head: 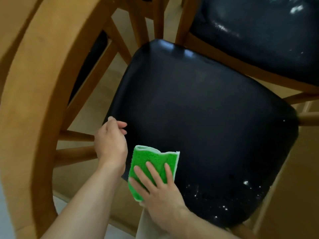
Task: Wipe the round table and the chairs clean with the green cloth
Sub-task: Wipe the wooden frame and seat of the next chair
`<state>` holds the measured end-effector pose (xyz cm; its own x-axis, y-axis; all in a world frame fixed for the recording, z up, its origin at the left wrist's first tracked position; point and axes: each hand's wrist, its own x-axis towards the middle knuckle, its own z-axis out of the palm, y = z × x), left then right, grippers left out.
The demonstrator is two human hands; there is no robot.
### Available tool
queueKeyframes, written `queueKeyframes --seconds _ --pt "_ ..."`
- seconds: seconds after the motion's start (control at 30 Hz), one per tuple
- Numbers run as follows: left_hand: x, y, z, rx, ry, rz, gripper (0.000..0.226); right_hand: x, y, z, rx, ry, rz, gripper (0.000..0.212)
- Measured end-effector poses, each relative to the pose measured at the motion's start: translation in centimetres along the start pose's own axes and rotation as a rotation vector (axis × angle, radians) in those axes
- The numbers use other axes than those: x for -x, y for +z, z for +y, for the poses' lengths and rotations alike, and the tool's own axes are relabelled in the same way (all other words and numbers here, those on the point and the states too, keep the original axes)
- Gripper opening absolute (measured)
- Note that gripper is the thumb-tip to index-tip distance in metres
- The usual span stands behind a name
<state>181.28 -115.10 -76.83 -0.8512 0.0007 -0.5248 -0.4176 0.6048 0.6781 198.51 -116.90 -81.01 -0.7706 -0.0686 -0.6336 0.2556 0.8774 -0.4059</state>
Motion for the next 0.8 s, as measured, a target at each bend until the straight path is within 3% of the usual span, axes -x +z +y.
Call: queueKeyframes --seconds 0.07,0.13,0.27,0.4,0.5,0.57,0.7,0.8 --pt "0.5 0.1 -0.4 -0.015 -0.001 -0.018 0.041 0.9 -0.7 2.4 0.042 -0.061 0.023 0.064" --pt "1.2 0.3 -0.9 -0.042 -0.008 -0.044 0.044 1.4 -2.0 5.7 0.055 0.017 0.132 0.064" --pt "3.3 1.3 -1.7 -0.084 0.006 -0.134 0.044 2.8 -5.4 15.3 -0.002 0.452 0.34 0.066" --pt "4.6 2.5 -1.5 -0.086 0.04 -0.209 0.045 4.2 -8.7 21.9 -0.232 0.788 0.38 0.07" --pt "5.1 3.3 -1.1 -0.078 0.057 -0.224 0.044 3.1 -8.0 18.3 -0.278 0.876 0.415 0.071" --pt "5.5 3.8 -0.7 -0.088 0.091 -0.243 0.043 2.6 -6.0 13.6 -0.312 0.83 0.389 0.075" --pt "6.3 4.8 0.0 -0.126 0.127 -0.339 0.043 3.4 -1.9 4.3 -0.406 0.666 0.104 0.091" --pt "7.4 5.0 -0.7 -0.274 0.196 -0.452 0.039 3.6 -2.4 2.2 -0.507 0.578 -0.054 0.108"
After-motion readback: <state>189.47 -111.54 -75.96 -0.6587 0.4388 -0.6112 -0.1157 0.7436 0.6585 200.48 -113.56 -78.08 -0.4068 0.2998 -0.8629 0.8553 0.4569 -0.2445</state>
